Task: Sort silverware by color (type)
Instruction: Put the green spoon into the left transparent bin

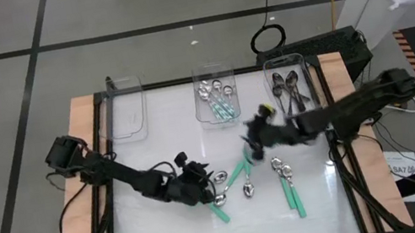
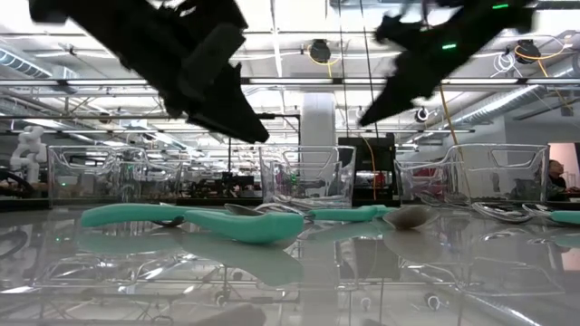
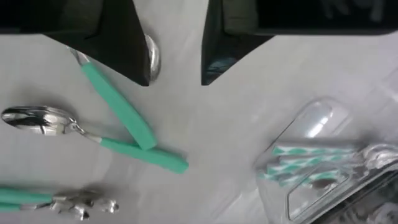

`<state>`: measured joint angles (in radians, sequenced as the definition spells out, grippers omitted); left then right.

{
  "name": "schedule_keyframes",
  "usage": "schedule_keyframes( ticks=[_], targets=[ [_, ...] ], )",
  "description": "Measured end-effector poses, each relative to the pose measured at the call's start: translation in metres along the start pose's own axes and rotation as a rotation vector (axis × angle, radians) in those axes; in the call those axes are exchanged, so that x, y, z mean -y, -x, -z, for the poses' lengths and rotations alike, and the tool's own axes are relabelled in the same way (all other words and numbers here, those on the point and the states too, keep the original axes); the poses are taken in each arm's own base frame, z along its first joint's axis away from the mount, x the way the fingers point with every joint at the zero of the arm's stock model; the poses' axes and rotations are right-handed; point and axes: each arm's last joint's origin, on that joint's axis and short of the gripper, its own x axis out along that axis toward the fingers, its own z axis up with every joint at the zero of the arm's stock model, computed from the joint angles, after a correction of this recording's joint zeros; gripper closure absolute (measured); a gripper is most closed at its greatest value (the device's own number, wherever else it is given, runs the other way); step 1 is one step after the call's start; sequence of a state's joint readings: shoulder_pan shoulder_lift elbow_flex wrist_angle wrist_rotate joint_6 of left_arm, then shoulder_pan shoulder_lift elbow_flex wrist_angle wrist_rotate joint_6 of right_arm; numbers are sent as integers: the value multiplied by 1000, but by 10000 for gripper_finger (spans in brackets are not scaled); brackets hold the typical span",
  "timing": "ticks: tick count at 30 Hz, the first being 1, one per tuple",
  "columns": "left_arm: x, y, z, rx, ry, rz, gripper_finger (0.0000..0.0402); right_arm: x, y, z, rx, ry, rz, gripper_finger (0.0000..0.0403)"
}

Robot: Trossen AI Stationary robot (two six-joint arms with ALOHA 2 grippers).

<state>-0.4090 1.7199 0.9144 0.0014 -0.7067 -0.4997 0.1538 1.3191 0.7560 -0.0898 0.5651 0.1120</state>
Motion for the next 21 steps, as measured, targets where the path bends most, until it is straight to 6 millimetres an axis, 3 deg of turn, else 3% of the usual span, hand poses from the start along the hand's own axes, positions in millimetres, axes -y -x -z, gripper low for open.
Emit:
schedule_keyframes(
  ticks=[5,9,14,21],
  targets=[
    [12,16,-20,-82,34,-23,242,-30,30,38,24,-1,-169,197],
    [28,27,-21,-113,82,59,240,-49,43,58,48,5,-264,197],
    [48,24,7,-175,55,73,240,-62,55,64,81,88,-329,197],
    [60,10,44,-245,41,-5,240,-67,60,61,136,97,-364,197]
  ],
)
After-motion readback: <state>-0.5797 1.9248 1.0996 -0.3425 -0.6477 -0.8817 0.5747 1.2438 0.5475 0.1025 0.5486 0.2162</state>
